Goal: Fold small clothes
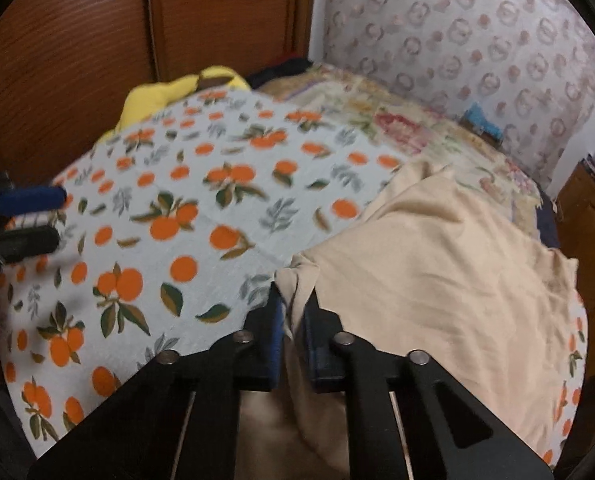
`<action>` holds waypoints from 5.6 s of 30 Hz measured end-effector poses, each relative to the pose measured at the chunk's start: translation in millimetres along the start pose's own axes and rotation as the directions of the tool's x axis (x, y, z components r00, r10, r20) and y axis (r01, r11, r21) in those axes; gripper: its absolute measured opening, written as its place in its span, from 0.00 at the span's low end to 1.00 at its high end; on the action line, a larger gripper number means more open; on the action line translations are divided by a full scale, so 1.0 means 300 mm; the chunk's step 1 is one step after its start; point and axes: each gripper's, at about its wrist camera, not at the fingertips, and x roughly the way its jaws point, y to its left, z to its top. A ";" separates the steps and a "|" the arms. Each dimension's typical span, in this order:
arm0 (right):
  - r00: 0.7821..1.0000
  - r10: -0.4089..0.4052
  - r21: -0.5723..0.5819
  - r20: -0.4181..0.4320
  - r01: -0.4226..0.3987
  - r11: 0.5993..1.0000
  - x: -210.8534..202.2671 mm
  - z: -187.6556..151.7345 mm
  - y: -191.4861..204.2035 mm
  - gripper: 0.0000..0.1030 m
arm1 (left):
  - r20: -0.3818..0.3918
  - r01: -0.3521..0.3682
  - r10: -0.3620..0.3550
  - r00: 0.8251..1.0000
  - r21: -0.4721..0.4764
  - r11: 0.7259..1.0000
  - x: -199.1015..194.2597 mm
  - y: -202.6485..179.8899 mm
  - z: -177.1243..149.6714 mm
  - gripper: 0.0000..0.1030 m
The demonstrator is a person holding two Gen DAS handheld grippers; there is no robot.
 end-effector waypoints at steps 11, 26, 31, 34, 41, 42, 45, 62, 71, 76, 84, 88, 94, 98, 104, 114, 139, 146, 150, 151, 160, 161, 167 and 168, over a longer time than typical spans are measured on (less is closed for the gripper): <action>0.973 -0.207 0.089 0.103 0.198 0.976 -0.179 0.106 -0.313 0.04 | -0.009 0.026 -0.026 1.000 0.016 1.000 0.014 -0.044 -0.009 0.34; 0.876 -0.467 0.322 -0.120 0.479 0.817 -0.102 0.003 -0.826 0.25 | -0.039 0.049 -0.047 0.998 0.048 0.998 0.048 -0.091 -0.017 0.34; 0.917 -0.395 0.336 -0.061 0.392 0.857 -0.193 -0.056 -0.746 0.31 | -0.038 0.071 -0.069 0.997 0.060 0.996 0.055 -0.128 -0.015 0.34; 0.932 -0.363 0.331 -0.014 0.347 0.878 -0.256 -0.106 -0.669 0.40 | -0.042 0.087 -0.084 0.996 0.068 0.994 0.062 -0.154 -0.017 0.34; 0.952 -0.306 0.300 0.014 0.288 0.909 -0.355 -0.248 -0.453 0.42 | -0.056 0.114 -0.109 0.992 0.084 0.990 0.080 -0.206 -0.022 0.34; 0.957 -0.290 0.299 0.020 0.271 0.915 -0.360 -0.261 -0.429 0.42 | -0.059 0.115 -0.110 0.992 0.088 0.989 0.083 -0.214 -0.023 0.34; 0.969 -0.246 0.289 0.035 0.226 0.930 -0.363 -0.293 -0.358 0.42 | -0.069 0.122 -0.115 0.991 0.096 0.988 0.088 -0.231 -0.028 0.34; 0.984 -0.180 0.233 -0.004 0.176 0.956 -0.263 -0.367 -0.191 0.42 | -0.085 0.139 -0.129 0.988 0.115 0.984 0.094 -0.273 -0.045 0.34; 0.982 -0.187 0.261 -0.005 0.181 0.948 -0.250 -0.401 -0.189 0.42 | -0.097 0.150 -0.139 0.986 0.118 0.982 0.107 -0.288 -0.061 0.34; 0.981 -0.192 0.253 0.033 0.178 0.951 -0.278 -0.410 -0.177 0.13 | -0.107 0.165 -0.152 0.983 0.117 0.979 0.109 -0.297 -0.064 0.34; 0.959 -0.255 0.346 0.128 0.198 0.917 -0.434 -0.498 -0.196 0.08 | -0.102 0.184 -0.172 0.980 0.118 0.976 0.094 -0.314 -0.058 0.34; 0.944 -0.303 0.410 0.129 0.227 0.883 -0.506 -0.571 -0.223 0.08 | -0.107 0.197 -0.185 0.977 0.124 0.972 0.094 -0.329 -0.058 0.34; 0.938 -0.338 0.444 0.079 0.270 0.854 -0.532 -0.646 -0.230 0.17 | -0.110 0.219 -0.205 0.973 0.135 0.966 0.086 -0.362 -0.053 0.34; 0.923 -0.370 0.490 0.107 0.275 0.827 -0.581 -0.661 -0.251 0.18 | -0.116 0.226 -0.210 0.971 0.149 0.963 0.086 -0.385 -0.055 0.34; 0.916 -0.389 0.505 0.095 0.293 0.812 -0.605 -0.681 -0.281 0.23 | -0.139 0.240 -0.219 0.966 0.151 0.959 0.102 -0.409 -0.067 0.34; 0.930 -0.369 0.501 0.006 0.316 0.806 -0.521 -0.732 -0.329 0.39 | -0.229 0.260 -0.221 0.948 0.157 0.953 0.170 -0.434 -0.096 0.39; 0.952 -0.305 0.506 0.000 0.263 0.822 -0.507 -0.755 -0.364 0.48 | -0.194 0.336 -0.311 0.930 0.113 0.935 0.086 -0.431 -0.099 0.05; 0.946 -0.322 0.482 -0.017 0.290 0.827 -0.501 -0.748 -0.357 0.50 | -0.191 0.332 -0.308 0.932 0.112 0.936 0.093 -0.432 -0.103 0.05; 0.962 -0.271 0.445 -0.013 0.249 0.861 -0.497 -0.736 -0.332 0.50 | -0.185 0.338 -0.314 0.931 0.113 0.934 0.094 -0.429 -0.102 0.05; 0.966 -0.258 0.434 -0.010 0.236 0.869 -0.493 -0.731 -0.322 0.43 | -0.184 0.336 -0.313 0.932 0.114 0.935 0.094 -0.429 -0.103 0.05; 0.983 -0.179 0.422 0.043 0.144 0.895 -0.489 -0.716 -0.294 0.08 | -0.143 0.335 -0.320 0.937 0.102 0.937 0.071 -0.419 -0.077 0.05; 0.983 -0.177 0.432 0.053 0.138 0.891 -0.495 -0.716 -0.296 0.08 | -0.138 0.332 -0.317 0.938 0.101 0.938 0.067 -0.420 -0.073 0.05; 0.980 -0.174 0.439 0.094 0.116 0.891 -0.530 -0.701 -0.289 0.07 | -0.116 0.320 -0.308 0.944 0.105 0.942 0.058 -0.424 -0.060 0.05; 0.981 -0.167 0.441 0.101 0.106 0.891 -0.533 -0.697 -0.290 0.07 | -0.108 0.319 -0.309 0.945 0.098 0.943 0.055 -0.422 -0.056 0.05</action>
